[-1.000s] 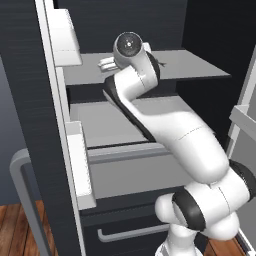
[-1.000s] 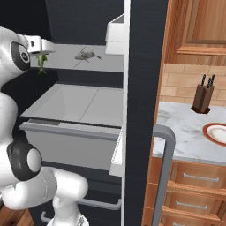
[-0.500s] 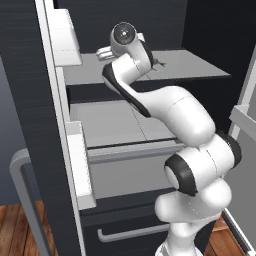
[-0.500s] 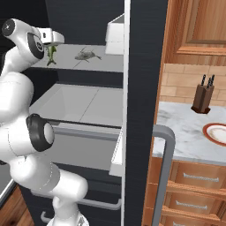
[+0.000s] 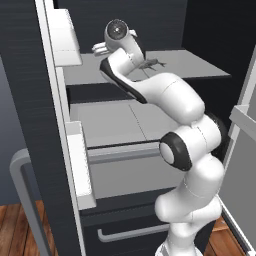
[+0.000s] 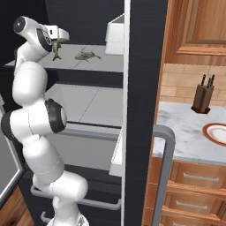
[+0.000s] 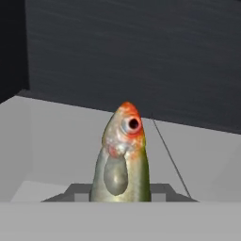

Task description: Place the fish on the counter behind the older fish on the same shelf of the fridge to maintain FIFO order. Close the fridge door when finished.

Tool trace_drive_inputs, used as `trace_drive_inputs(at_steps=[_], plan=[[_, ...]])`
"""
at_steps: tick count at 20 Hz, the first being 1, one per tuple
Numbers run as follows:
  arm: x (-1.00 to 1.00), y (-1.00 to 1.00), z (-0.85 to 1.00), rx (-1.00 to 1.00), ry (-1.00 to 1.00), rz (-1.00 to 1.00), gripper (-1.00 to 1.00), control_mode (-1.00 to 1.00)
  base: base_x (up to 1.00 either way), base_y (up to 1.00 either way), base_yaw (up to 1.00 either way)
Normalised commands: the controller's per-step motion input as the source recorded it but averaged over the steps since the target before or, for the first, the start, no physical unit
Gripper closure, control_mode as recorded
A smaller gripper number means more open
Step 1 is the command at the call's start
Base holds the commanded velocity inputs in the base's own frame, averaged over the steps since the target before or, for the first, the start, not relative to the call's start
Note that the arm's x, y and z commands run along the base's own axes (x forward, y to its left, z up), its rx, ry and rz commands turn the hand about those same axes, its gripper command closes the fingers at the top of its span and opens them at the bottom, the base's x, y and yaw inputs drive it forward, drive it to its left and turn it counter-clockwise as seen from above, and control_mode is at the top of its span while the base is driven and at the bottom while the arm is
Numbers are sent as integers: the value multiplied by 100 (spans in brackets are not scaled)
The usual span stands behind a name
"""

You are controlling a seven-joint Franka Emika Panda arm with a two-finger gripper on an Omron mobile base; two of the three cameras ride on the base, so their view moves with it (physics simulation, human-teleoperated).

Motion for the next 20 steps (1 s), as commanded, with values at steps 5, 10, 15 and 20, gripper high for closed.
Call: trace_drive_inputs(at_steps=[5,10,15,20], plan=[[48,0,-13,0,0,-1,100,-100,0,0,0],[36,0,-15,0,-2,-4,100,-100,0,0,0],[38,0,-14,0,-2,-15,100,-100,0,0,0],[42,0,-16,0,0,-18,100,-100,0,0,0]])
